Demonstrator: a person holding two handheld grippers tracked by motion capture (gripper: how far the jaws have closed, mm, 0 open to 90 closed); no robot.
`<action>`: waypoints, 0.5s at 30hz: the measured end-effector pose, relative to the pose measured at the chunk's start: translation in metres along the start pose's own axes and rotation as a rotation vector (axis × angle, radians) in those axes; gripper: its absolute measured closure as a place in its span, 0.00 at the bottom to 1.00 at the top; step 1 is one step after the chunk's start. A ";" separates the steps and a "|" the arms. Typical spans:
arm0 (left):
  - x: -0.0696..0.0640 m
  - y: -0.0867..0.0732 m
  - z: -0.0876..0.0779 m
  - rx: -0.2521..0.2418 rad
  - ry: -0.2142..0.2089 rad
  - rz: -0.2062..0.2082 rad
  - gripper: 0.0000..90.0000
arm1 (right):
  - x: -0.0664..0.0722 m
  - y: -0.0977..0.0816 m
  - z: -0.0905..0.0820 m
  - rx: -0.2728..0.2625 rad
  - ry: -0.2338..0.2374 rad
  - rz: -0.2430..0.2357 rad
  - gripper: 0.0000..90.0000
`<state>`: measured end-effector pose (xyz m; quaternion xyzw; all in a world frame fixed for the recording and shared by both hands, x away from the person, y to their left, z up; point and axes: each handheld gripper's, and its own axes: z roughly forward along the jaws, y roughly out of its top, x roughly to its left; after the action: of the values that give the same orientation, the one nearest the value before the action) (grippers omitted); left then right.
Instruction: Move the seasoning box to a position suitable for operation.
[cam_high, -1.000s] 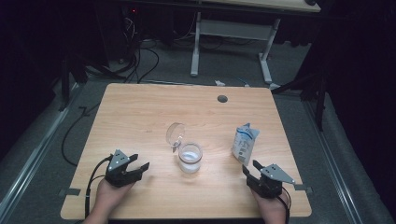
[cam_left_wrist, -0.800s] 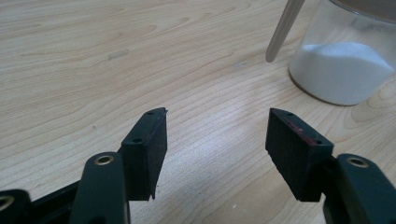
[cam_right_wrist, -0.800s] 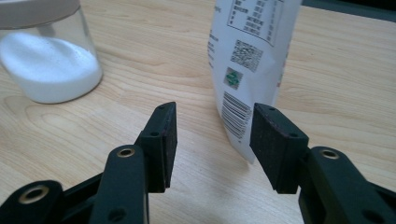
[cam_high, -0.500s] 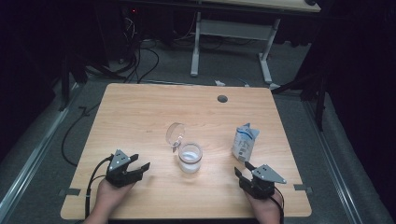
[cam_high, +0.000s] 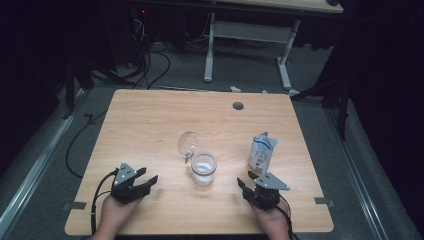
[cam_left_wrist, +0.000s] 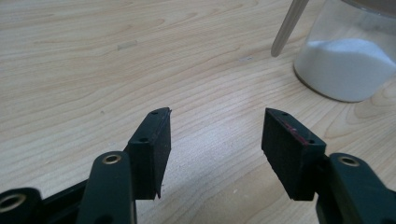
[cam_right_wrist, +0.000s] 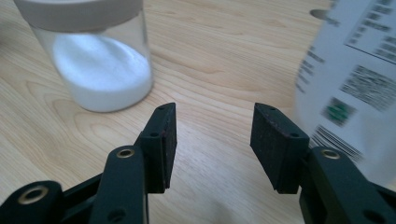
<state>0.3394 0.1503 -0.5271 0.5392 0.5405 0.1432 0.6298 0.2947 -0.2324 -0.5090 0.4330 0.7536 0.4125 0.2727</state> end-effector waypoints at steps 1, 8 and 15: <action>0.001 0.000 -0.001 0.003 0.003 -0.004 0.48 | 0.002 0.002 0.003 0.001 0.011 0.005 0.57; 0.000 -0.002 -0.006 0.000 0.025 -0.006 0.51 | 0.006 0.010 0.016 0.002 0.022 0.003 0.60; -0.003 -0.003 -0.001 -0.001 0.035 -0.007 0.56 | 0.009 0.016 0.026 -0.007 0.040 0.006 0.64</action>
<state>0.3359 0.1475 -0.5278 0.5344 0.5531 0.1506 0.6212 0.3171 -0.2102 -0.5089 0.4260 0.7561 0.4245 0.2581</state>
